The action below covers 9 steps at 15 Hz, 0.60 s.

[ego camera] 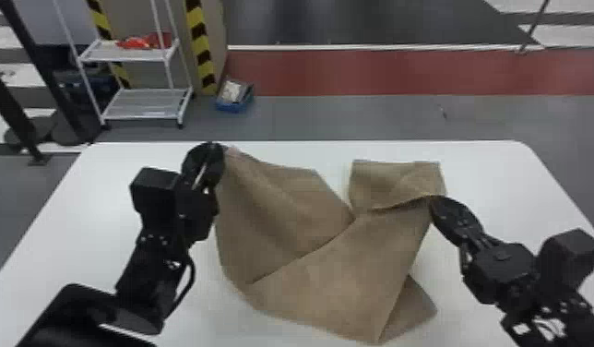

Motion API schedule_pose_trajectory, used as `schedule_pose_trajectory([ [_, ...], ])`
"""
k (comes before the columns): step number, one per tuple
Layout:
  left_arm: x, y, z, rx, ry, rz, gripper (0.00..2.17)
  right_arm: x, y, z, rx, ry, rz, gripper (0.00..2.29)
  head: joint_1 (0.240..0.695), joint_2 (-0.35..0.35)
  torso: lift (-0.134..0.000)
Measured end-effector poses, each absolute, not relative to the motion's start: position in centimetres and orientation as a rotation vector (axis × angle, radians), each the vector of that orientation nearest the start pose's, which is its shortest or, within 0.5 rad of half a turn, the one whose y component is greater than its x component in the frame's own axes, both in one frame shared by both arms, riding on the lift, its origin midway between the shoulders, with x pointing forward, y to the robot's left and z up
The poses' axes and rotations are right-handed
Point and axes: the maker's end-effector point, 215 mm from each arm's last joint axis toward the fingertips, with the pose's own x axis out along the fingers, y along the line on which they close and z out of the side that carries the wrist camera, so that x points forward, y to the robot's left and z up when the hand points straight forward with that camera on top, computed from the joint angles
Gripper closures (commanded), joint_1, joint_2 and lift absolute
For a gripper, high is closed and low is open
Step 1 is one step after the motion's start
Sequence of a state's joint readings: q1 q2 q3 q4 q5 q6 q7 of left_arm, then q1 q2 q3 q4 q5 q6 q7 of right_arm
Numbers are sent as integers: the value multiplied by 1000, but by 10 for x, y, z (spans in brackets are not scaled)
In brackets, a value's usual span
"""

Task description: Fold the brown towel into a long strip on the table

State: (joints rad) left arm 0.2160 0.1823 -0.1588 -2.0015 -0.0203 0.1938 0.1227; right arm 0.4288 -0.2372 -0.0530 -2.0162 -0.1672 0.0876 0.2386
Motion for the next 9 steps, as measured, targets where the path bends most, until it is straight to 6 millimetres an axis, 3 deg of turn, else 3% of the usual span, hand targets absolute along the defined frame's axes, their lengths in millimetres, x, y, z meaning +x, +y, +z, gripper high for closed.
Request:
schedule_pose_trajectory([
  [3,519,233,-307,188,76,-3,1028,461,-325,-331,-46,83,161,1538,695,-93,-123],
  [5,503,254,-326,227,179,32,1031,458,-369,-336,-52,101,92,1538,695,-130,-123],
  [7,486,270,-348,291,293,56,1031,459,-397,-341,-48,118,42,1538,695,-146,-123],
  [9,477,282,-354,326,351,79,1031,469,-413,-343,-34,138,13,1538,695,-152,-123],
])
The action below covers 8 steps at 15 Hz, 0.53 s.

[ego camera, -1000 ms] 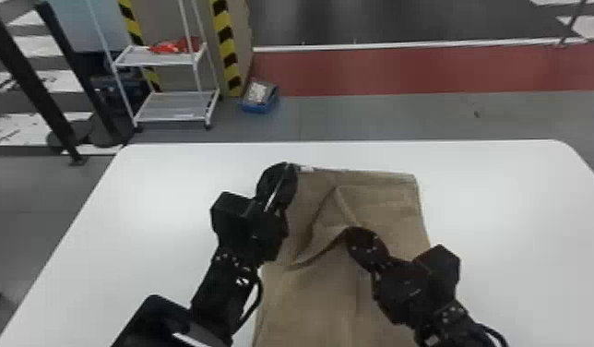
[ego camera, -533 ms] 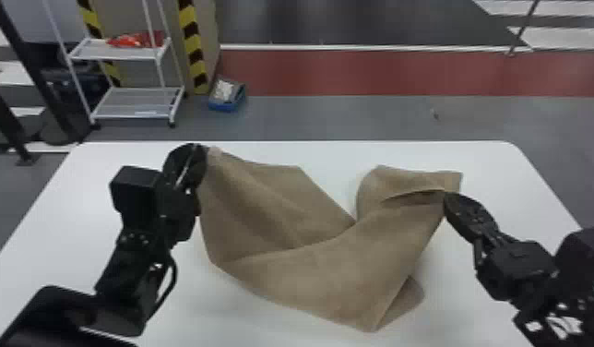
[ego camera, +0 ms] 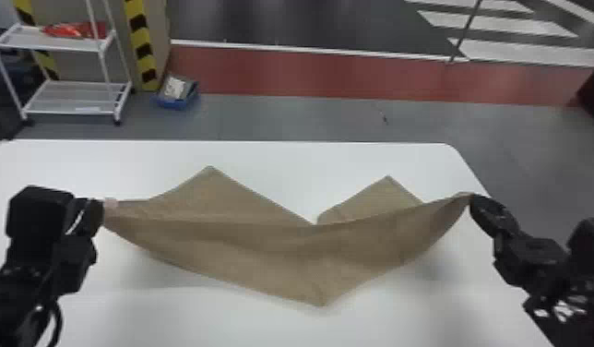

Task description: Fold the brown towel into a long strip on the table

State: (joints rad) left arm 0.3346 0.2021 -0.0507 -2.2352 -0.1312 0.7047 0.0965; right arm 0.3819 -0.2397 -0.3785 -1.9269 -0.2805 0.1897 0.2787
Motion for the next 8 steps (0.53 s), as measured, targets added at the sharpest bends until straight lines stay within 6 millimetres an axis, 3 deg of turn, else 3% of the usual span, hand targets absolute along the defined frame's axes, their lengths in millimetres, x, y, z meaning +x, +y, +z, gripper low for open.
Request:
schedule_pose_trajectory([
  [3,489,286,-344,318,356,86,1028,510,-427,-346,-22,178,-18,1538,695,-157,-123],
  [6,533,299,-341,310,360,127,1031,572,-419,-330,-59,189,-3,1538,695,-121,-123],
  [8,578,303,-327,277,336,134,1031,615,-394,-310,-100,195,32,1538,668,-92,-123],
])
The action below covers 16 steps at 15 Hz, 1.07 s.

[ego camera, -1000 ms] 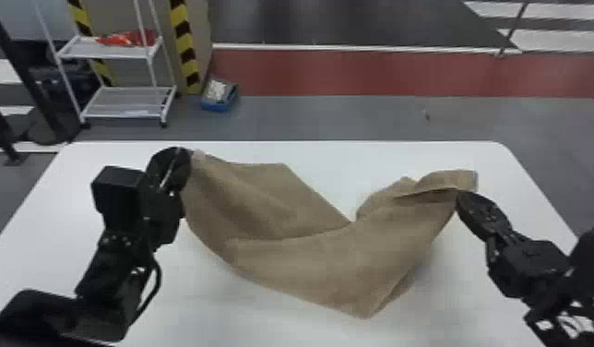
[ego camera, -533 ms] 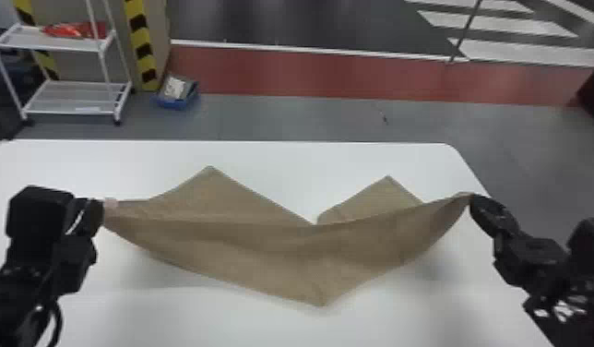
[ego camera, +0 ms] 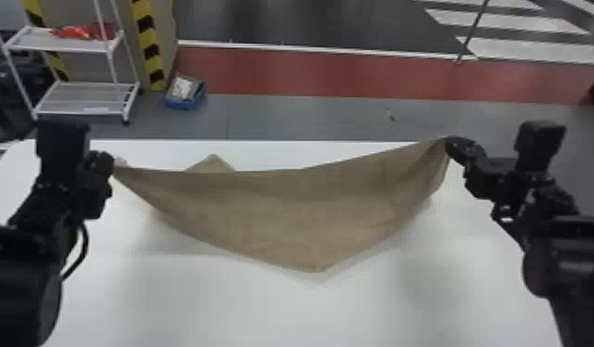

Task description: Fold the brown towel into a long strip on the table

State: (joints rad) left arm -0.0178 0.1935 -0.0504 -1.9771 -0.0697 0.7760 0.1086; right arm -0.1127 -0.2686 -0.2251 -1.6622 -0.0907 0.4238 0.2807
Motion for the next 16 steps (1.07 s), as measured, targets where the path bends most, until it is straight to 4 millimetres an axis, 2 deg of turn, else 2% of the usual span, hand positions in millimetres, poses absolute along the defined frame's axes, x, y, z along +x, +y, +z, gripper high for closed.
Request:
schedule_pose_trajectory([
  [1,599,306,-314,268,321,143,1166,633,-379,-300,-125,194,50,1538,640,-73,-123],
  [3,635,315,-274,263,264,196,1180,665,-358,-272,-158,180,73,1538,584,-45,-123],
  [4,646,319,-250,262,228,227,1180,680,-356,-253,-171,163,72,1538,527,-30,-123],
  [6,654,321,-211,254,170,246,1180,700,-361,-217,-192,125,57,1538,478,-30,-123],
  [7,649,321,-194,250,147,253,1180,701,-368,-209,-193,120,53,1538,458,-34,-123],
  [8,632,320,-188,247,147,257,1180,692,-378,-211,-183,121,62,1538,451,-40,-123],
  [9,604,321,-200,251,182,260,1180,673,-390,-218,-171,118,78,1538,460,-48,-123],
  [10,576,321,-218,265,223,265,1180,652,-400,-228,-164,111,95,1538,515,-67,-123],
  [12,518,323,-267,313,323,277,1183,600,-419,-259,-162,99,135,1534,591,-87,-123],
  [15,474,313,-341,395,467,278,1180,541,-430,-303,-168,91,176,1538,695,-125,-123],
  [16,466,308,-357,410,498,278,1183,524,-430,-315,-163,95,198,1538,695,-133,-123],
])
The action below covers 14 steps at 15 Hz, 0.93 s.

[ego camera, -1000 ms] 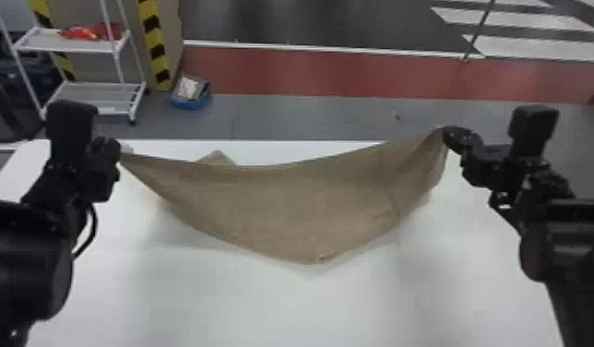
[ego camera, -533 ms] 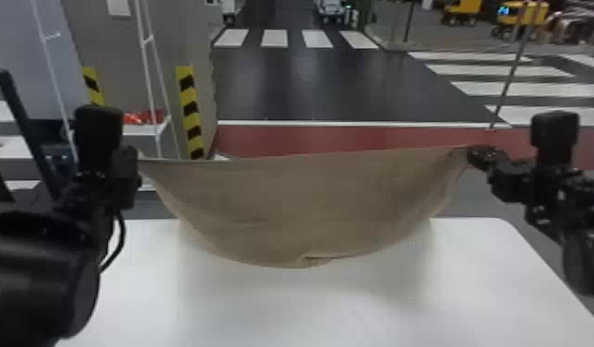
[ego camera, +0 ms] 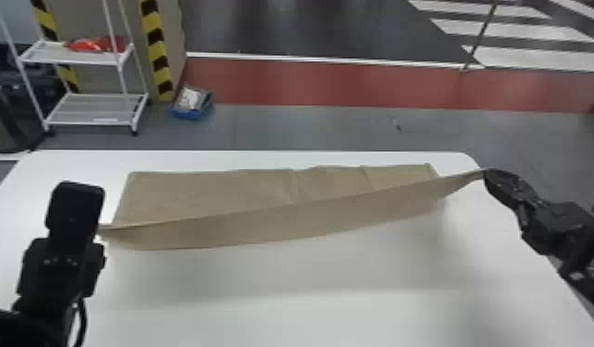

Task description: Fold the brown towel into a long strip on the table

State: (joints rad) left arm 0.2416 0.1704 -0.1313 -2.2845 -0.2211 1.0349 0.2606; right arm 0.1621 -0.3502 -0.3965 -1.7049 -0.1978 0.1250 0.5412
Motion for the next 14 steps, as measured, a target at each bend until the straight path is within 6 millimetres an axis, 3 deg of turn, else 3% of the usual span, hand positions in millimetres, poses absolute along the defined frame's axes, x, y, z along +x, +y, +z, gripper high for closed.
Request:
schedule_pose_trajectory([
  [2,448,303,-382,460,574,297,1180,487,-430,-329,-167,91,230,1534,695,-148,-123],
  [4,429,308,-391,505,640,334,1180,459,-434,-330,-166,77,237,1534,695,-157,-123],
  [7,417,303,-372,507,620,356,1180,431,-447,-322,-158,52,225,1538,695,-183,-123],
  [10,404,294,-348,484,601,359,1180,419,-457,-315,-158,42,196,1534,695,-219,-123],
  [12,393,290,-345,475,632,353,1180,420,-461,-315,-158,49,183,1534,695,-231,-123],
  [14,400,281,-345,460,631,325,1180,430,-465,-325,-150,85,167,1534,695,-247,-123],
])
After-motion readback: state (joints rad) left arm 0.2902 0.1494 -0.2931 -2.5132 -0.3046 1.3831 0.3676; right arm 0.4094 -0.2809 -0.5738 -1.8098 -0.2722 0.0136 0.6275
